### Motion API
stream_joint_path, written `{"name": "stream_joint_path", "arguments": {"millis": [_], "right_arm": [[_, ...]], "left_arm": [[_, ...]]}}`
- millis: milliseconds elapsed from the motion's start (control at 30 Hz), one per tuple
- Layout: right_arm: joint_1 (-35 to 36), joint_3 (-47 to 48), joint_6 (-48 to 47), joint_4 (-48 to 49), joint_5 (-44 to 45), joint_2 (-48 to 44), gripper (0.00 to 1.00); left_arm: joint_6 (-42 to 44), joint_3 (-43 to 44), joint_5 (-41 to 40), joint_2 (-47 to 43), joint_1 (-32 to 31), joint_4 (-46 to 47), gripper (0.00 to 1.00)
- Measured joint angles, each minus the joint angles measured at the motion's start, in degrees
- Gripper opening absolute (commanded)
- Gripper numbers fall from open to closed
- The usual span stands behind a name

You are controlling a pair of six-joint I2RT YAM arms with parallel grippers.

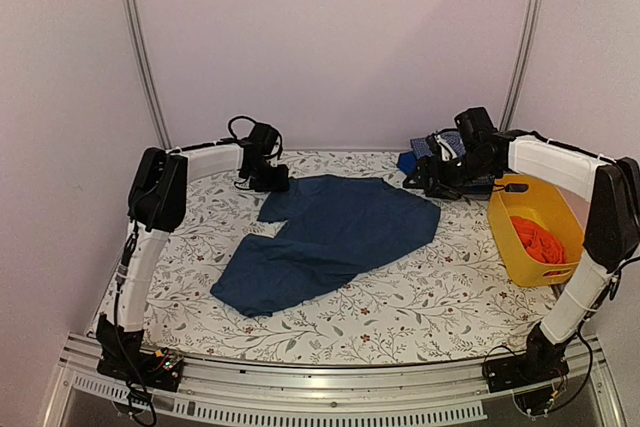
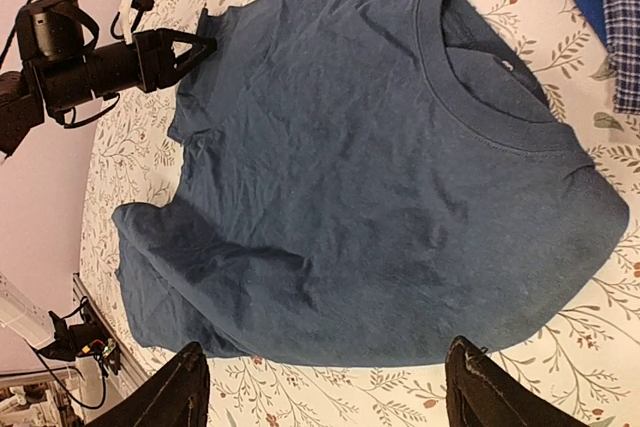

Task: Fold and stack the mixed laundry pile
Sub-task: Flatten out the crumpled T-shirt at the center of the board.

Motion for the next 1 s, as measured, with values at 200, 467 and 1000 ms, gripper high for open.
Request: {"name": "stream_joint_path", "arguments": {"millis": [200,467,1000], "right_arm": [[-1.4,1.5,-2.3,-0.9,0.4,-1.0,0.87],[-1.5,-0.4,-10.6,1.6,-5.7,-5.1,0.92],[10.8,-16.3,-25.1,14.5,-11.0,-17.1,0.89]], "left_arm": [[3.9,3.9,4.2,2.0,-1.0,-2.4,0.05],[12.0,-6.3,25.6,-15.3,-4.6,5.7,0.11],[22.8,-30.6,41.2,-34.3,-14.9,14.3,0.53]]}}
